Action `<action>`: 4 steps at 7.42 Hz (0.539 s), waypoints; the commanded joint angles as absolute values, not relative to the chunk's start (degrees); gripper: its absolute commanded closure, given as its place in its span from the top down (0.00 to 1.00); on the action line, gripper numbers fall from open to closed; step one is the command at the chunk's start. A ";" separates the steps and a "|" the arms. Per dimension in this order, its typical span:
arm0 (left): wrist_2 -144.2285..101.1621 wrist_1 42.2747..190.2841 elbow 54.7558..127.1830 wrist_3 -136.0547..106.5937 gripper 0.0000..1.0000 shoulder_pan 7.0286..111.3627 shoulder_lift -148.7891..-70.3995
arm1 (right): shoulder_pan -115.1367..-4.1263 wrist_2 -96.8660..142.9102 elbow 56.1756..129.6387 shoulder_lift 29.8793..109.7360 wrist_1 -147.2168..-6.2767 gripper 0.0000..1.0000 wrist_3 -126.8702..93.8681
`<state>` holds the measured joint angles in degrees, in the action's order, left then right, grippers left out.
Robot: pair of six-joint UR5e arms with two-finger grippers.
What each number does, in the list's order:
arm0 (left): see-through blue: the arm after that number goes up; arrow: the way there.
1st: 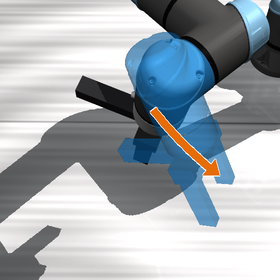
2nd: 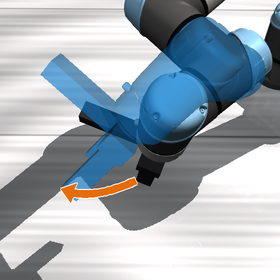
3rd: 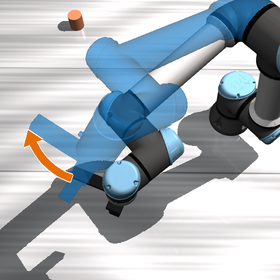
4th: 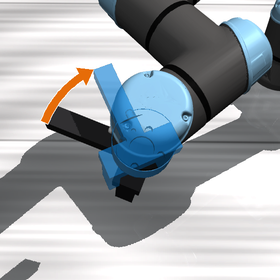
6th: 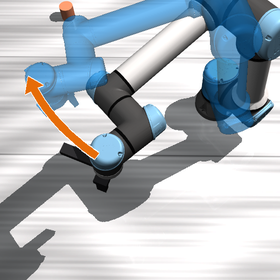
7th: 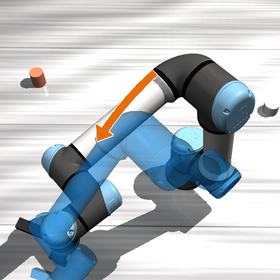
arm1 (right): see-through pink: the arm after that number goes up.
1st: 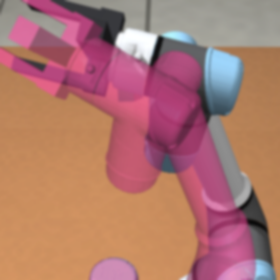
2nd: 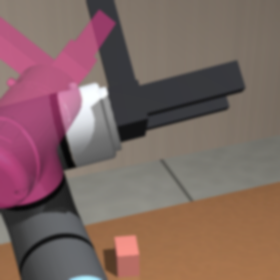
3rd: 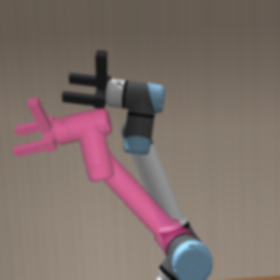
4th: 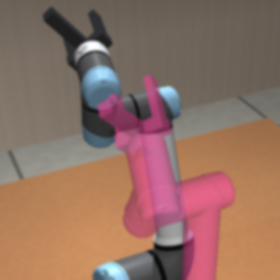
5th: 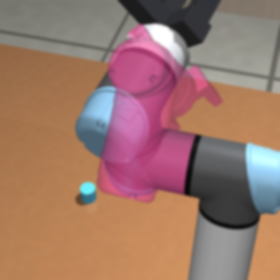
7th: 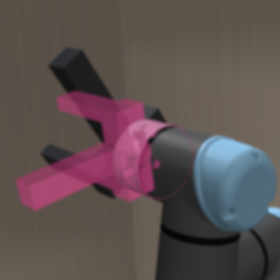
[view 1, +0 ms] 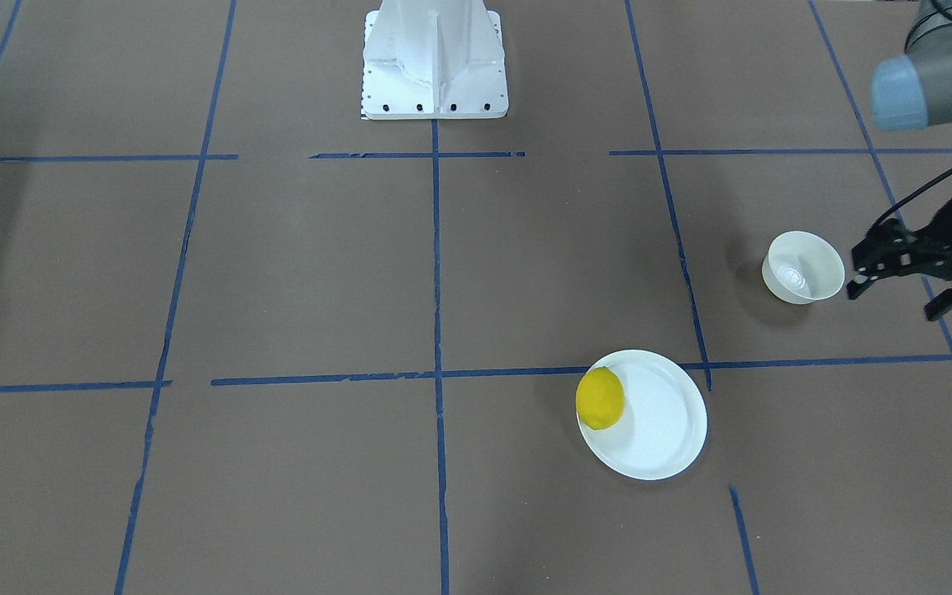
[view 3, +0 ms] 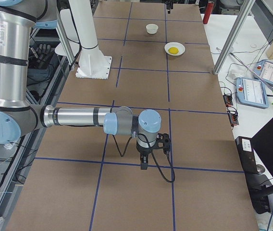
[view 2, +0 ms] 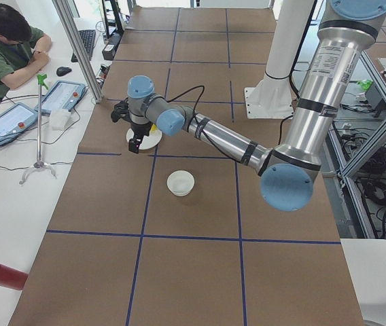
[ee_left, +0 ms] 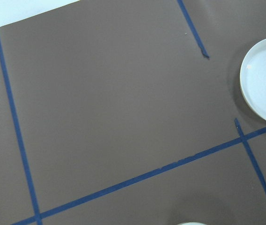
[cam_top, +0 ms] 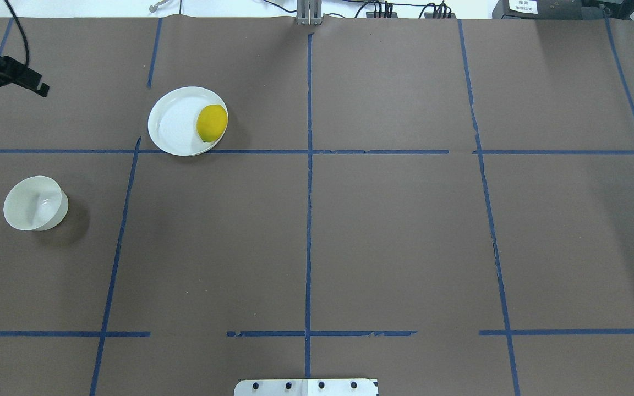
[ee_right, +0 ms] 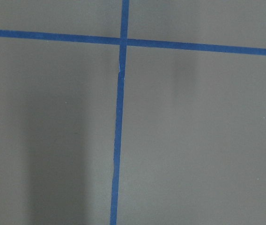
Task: Move lemon from plate to bowl
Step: 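Move the left gripper over the yellow lemon on the white plate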
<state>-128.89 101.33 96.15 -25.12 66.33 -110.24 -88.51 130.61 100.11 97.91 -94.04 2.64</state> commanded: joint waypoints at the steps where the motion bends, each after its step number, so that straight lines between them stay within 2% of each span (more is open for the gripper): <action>1: -122.29 101.69 88.72 -37.04 1.00 57.95 -120.63 | -88.51 130.61 100.11 97.91 -94.04 1.00 2.64; 4: -120.69 102.30 78.00 -45.33 1.00 52.92 -130.31 | -88.51 130.61 100.11 97.91 -94.04 1.00 2.64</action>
<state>-121.97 102.03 82.74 -42.04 54.89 -125.91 -88.51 130.61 100.11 97.91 -94.04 2.64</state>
